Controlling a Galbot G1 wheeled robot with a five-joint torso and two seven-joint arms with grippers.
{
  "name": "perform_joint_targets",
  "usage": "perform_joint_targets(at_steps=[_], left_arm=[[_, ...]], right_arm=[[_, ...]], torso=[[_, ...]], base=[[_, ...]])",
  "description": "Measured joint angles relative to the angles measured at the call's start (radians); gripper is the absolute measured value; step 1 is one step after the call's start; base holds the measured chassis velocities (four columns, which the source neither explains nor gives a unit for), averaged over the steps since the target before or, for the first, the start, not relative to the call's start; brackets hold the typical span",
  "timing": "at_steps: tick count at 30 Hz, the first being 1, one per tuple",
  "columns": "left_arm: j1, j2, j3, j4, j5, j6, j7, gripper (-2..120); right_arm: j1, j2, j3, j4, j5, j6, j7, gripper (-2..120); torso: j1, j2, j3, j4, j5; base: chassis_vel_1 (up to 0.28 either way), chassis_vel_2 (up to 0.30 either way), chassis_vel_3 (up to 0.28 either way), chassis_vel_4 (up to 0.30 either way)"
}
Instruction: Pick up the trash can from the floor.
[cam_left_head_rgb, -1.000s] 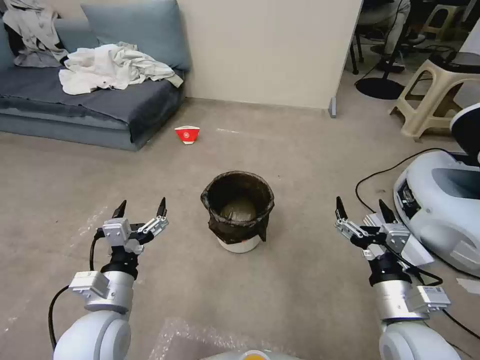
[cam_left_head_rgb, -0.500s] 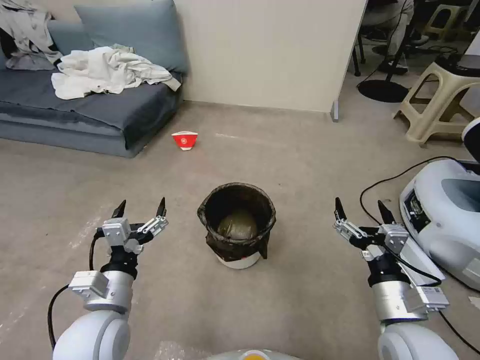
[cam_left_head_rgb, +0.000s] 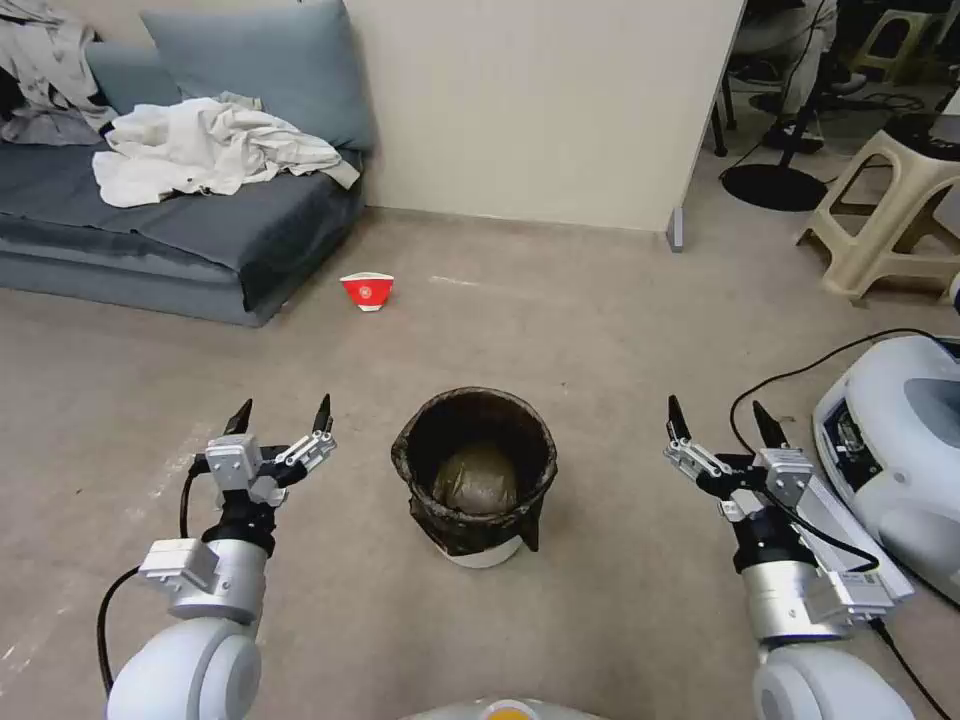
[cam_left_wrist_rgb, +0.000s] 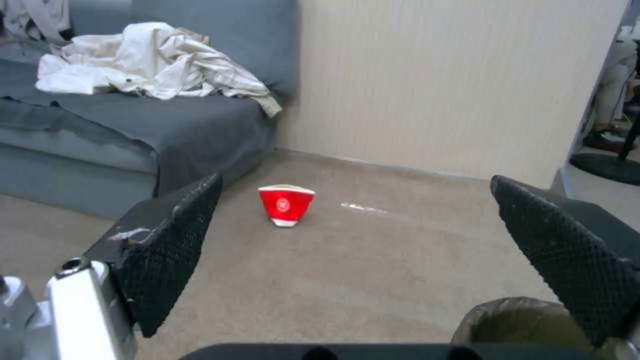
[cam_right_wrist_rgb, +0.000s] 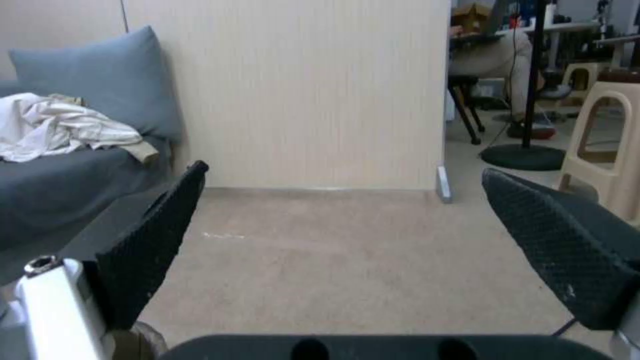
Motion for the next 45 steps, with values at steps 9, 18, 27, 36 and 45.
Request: perform_joint_targets(at_steps=[9,18,27,36,45], left_arm=[[-0.016,0.064,0.04,-0.019,-0.079,0.084,-0.025,100],[-0.047,0.14,0.115,-0.029,-0.177,0.25,-0.068,100],[-0.099,0.196,0.224,-0.024,-0.261,0.391,-0.116,100],[-0.154,0.222,0.317,0.02,-0.301,0.481,-0.197,100],[-0.225,0.221,0.347,0.056,-0.323,0.557,-0.259,100]], right_arm=[[-0.007,0.012,-0.012,0.0,-0.009,0.008,-0.002,100],[-0.013,0.02,-0.011,0.0,-0.01,0.009,-0.002,100],[-0.015,0.026,-0.005,0.002,-0.011,0.011,0.0,100],[-0.016,0.03,-0.006,0.002,-0.013,0.011,0.001,100],[-0.022,0.033,-0.003,0.006,-0.015,0.014,0.002,100]], torso=[[0.0,0.0,0.0,0.0,0.0],[0.0,0.0,0.0,0.0,0.0],[0.0,0.0,0.0,-0.0001,0.0],[0.0,0.0,0.0,0.0,0.0001],[0.0,0.0,0.0,0.0,0.0]], base=[[0.0,0.0,0.0,0.0],[0.0,0.0,0.0,0.0],[0.0,0.0,0.0,0.0],[0.0,0.0,0.0,0.0],[0.0,0.0,0.0,0.0]])
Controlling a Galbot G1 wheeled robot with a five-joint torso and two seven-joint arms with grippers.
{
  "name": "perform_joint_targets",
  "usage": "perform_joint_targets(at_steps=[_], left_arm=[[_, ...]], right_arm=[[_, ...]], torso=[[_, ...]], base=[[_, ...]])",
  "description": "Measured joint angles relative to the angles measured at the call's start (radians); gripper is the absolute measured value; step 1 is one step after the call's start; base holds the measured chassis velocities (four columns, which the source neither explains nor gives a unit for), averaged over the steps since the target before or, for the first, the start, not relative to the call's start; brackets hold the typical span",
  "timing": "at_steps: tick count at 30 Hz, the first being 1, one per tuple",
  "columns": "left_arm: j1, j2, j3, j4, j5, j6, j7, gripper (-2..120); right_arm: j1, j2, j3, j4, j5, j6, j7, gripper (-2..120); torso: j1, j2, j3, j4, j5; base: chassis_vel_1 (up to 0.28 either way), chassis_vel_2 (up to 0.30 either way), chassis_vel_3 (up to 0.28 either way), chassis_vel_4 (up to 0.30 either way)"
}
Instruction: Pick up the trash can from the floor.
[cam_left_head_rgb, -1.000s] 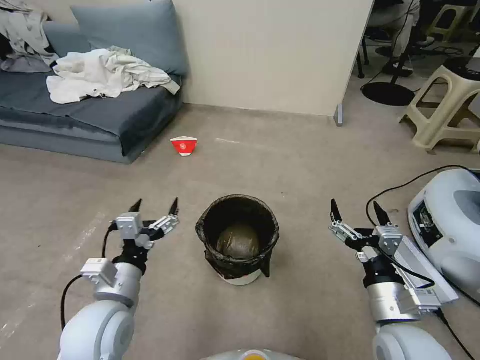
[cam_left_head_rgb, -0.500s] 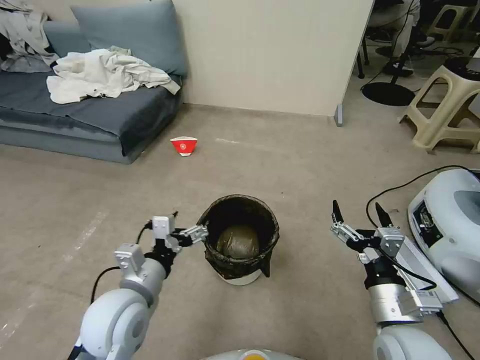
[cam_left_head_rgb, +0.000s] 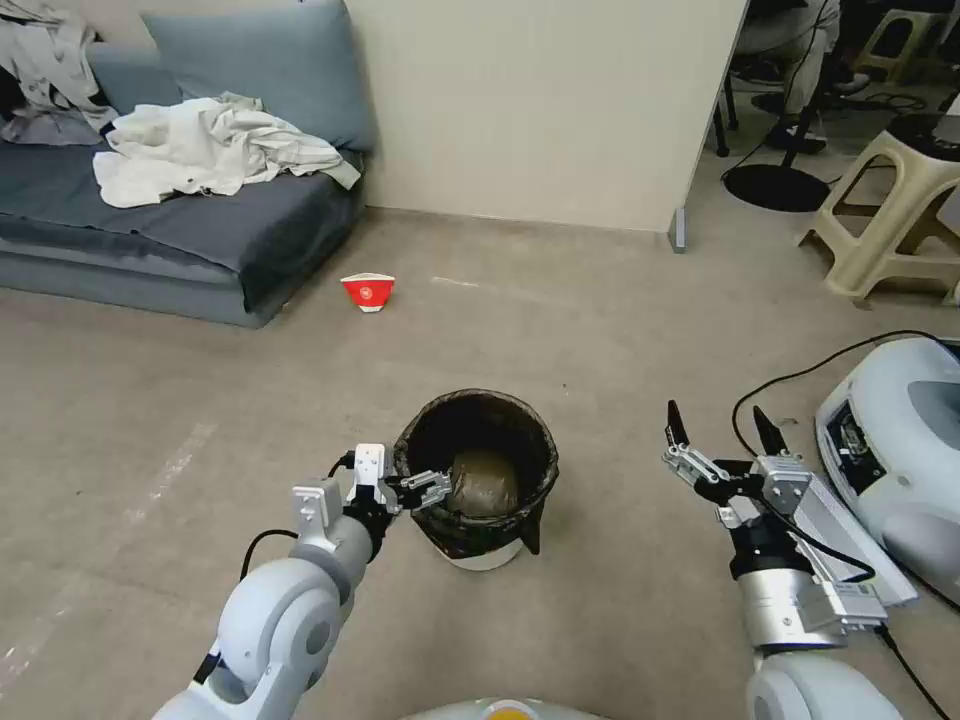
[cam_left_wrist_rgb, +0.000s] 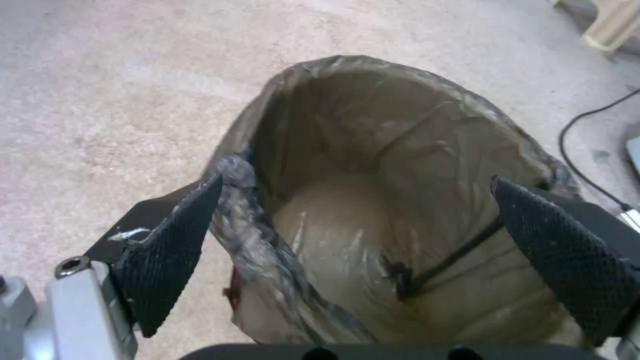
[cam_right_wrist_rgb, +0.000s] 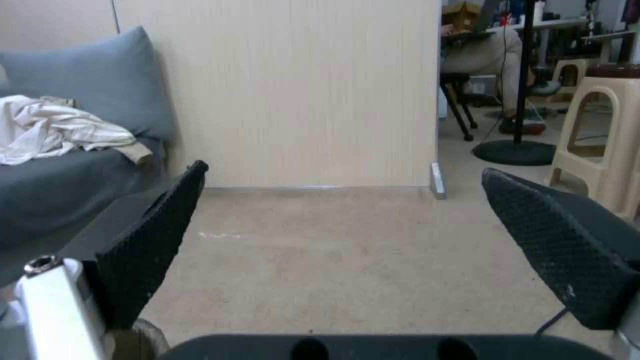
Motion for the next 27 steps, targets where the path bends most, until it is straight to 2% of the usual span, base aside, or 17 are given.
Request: perform_joint_targets(at_steps=[12,16,27], left_arm=[[-0.068,-0.005,0.011,0.057,0.035,0.028,-0.046,100],[-0.103,-0.007,0.029,0.103,0.043,0.053,-0.069,100],[-0.143,-0.013,0.062,0.177,0.052,0.058,-0.097,100]], right_arm=[[0.002,0.002,0.0,-0.007,-0.003,0.001,0.0,100],[0.006,-0.001,0.002,-0.012,-0.003,0.001,0.001,100],[0.01,-0.007,0.005,-0.019,0.0,0.001,0.003,100]], torso=[[0.0,0.0,0.0,0.0,0.0],[0.0,0.0,0.0,0.0,0.0],[0.0,0.0,0.0,0.0,0.0001]], base=[[0.0,0.0,0.0,0.0],[0.0,0.0,0.0,0.0],[0.0,0.0,0.0,0.0]])
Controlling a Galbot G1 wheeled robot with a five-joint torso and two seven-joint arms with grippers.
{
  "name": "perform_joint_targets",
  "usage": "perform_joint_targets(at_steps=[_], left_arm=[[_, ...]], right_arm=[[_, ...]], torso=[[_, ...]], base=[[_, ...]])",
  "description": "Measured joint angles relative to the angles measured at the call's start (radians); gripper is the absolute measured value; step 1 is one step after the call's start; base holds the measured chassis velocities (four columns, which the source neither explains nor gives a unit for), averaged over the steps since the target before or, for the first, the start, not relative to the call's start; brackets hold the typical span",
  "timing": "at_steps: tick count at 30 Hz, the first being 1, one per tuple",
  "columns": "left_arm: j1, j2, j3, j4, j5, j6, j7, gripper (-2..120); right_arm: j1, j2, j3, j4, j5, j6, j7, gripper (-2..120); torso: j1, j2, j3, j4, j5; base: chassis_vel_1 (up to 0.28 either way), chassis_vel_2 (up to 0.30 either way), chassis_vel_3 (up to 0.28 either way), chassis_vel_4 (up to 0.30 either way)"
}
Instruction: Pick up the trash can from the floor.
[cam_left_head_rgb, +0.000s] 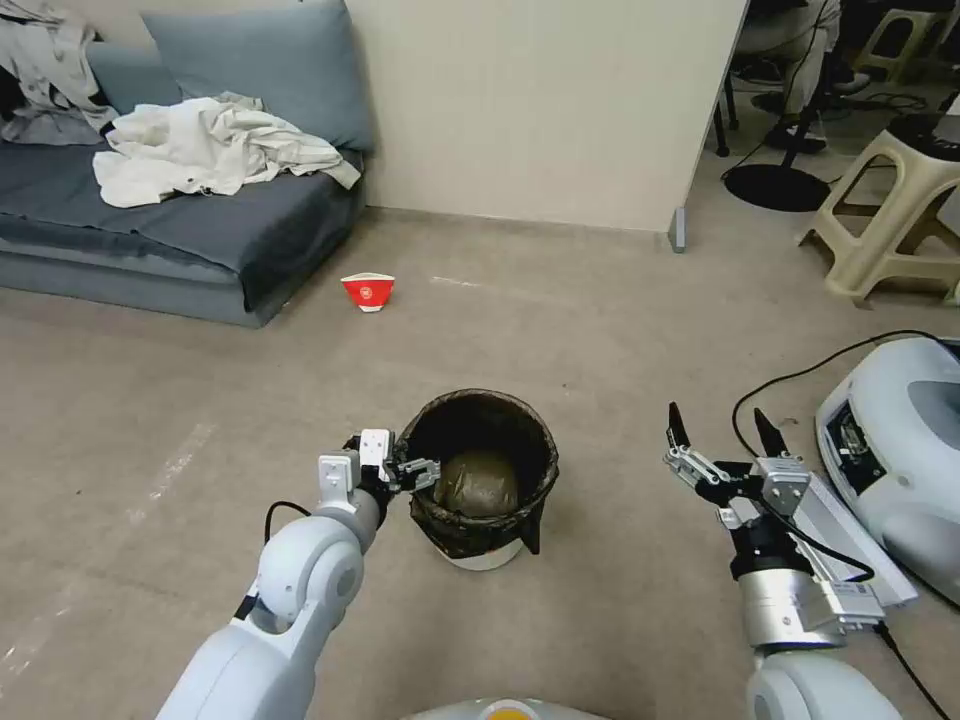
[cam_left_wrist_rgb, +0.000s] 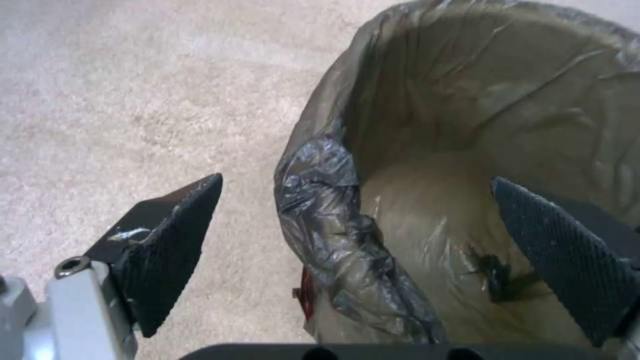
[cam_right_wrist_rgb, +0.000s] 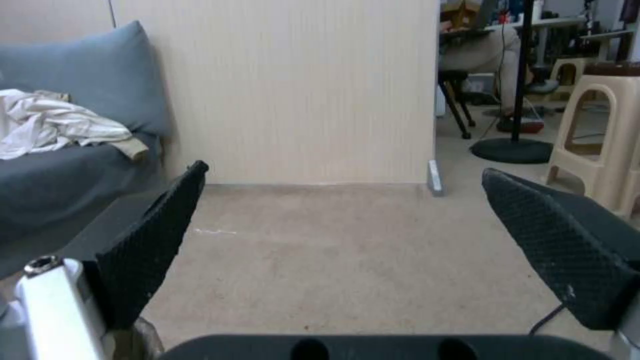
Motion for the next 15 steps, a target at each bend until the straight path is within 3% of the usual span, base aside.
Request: perform_joint_targets(at_steps=[15], left_arm=[[-0.027,0.002,0.033,0.027,-0.008,0.033,-0.043,100]], right_arm=[[0.0,-0.003,0.002,-0.003,0.003,0.0,0.001,100]], torso=[[0.0,0.0,0.0,0.0,0.0]], base=[[0.0,0.0,0.0,0.0]])
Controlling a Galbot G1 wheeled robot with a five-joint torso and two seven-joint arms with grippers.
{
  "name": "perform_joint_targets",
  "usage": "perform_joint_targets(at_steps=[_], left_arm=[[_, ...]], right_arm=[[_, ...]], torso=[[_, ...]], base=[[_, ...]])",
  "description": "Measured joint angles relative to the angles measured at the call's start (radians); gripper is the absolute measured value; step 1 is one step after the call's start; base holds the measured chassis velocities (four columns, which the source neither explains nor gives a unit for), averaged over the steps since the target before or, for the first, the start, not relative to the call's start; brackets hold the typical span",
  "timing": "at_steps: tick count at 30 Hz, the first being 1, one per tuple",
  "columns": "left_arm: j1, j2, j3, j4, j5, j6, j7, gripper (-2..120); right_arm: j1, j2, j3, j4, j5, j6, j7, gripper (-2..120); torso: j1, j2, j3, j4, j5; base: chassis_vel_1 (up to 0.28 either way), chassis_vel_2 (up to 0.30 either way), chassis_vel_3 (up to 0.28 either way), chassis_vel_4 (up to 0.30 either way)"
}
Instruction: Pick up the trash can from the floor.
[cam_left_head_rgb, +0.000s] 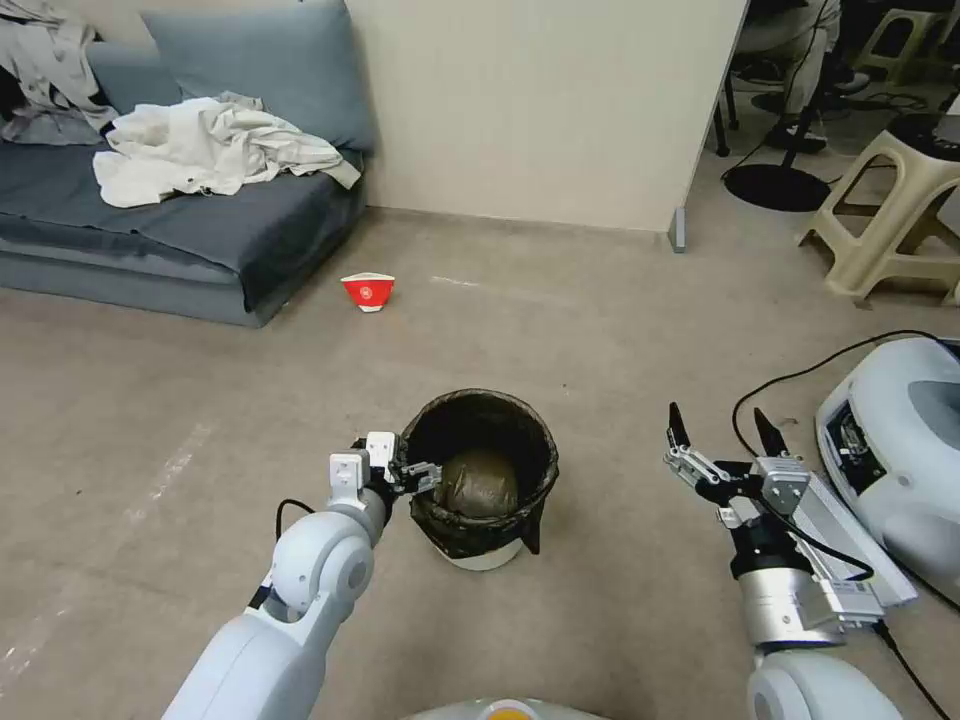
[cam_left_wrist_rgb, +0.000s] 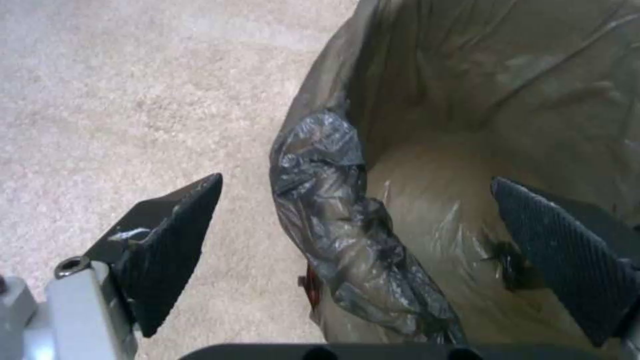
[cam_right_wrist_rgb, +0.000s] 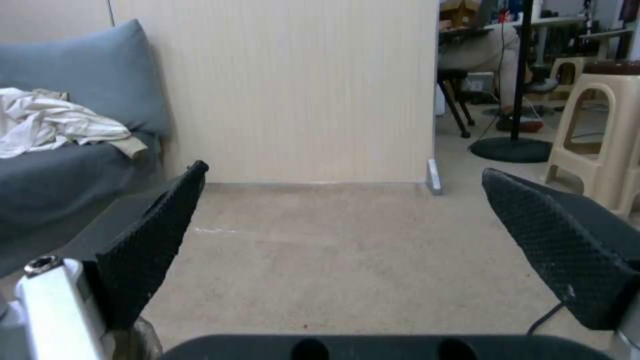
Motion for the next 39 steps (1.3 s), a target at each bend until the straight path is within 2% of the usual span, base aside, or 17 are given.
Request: perform_joint_targets(at_steps=[14,18,21,31,35,39], left_arm=[[-0.012,0.0,0.02,0.02,-0.027,0.025,-0.042,97],[-0.019,-0.001,0.027,0.03,-0.038,0.025,-0.06,91],[-0.028,-0.005,0.036,0.046,-0.047,0.025,-0.075,78],[-0.044,-0.019,0.051,0.083,-0.048,0.025,-0.093,65],[-0.051,-0.027,0.053,0.101,-0.046,0.023,-0.104,46],[-0.052,-0.029,0.054,0.109,-0.046,0.022,-0.11,41]], right_arm=[[-0.005,-0.002,0.003,0.005,0.001,0.005,0.002,100],[-0.005,-0.002,0.003,0.005,0.001,0.007,0.002,100],[-0.005,-0.003,0.004,0.004,0.002,0.009,0.003,100],[-0.005,-0.005,0.008,-0.001,0.003,0.012,0.005,100],[-0.004,-0.005,0.008,-0.005,0.003,0.014,0.006,100],[-0.003,-0.005,0.009,-0.008,0.003,0.016,0.006,100]], torso=[[0.0,0.0,0.0,0.0,0.0],[0.0,0.0,0.0,0.0,0.0],[0.0,0.0,0.0,0.0,0.0],[0.0,0.0,0.0,0.0,0.0001],[0.0,0.0,0.0,0.0001,0.0005],[0.0,0.0,0.0,0.0001,0.0006]], base=[[0.0,0.0,0.0,0.0],[0.0,0.0,0.0,0.0],[0.0,0.0,0.0,0.0],[0.0,0.0,0.0,0.0],[0.0,0.0,0.0,0.0],[0.0,0.0,0.0,0.0]])
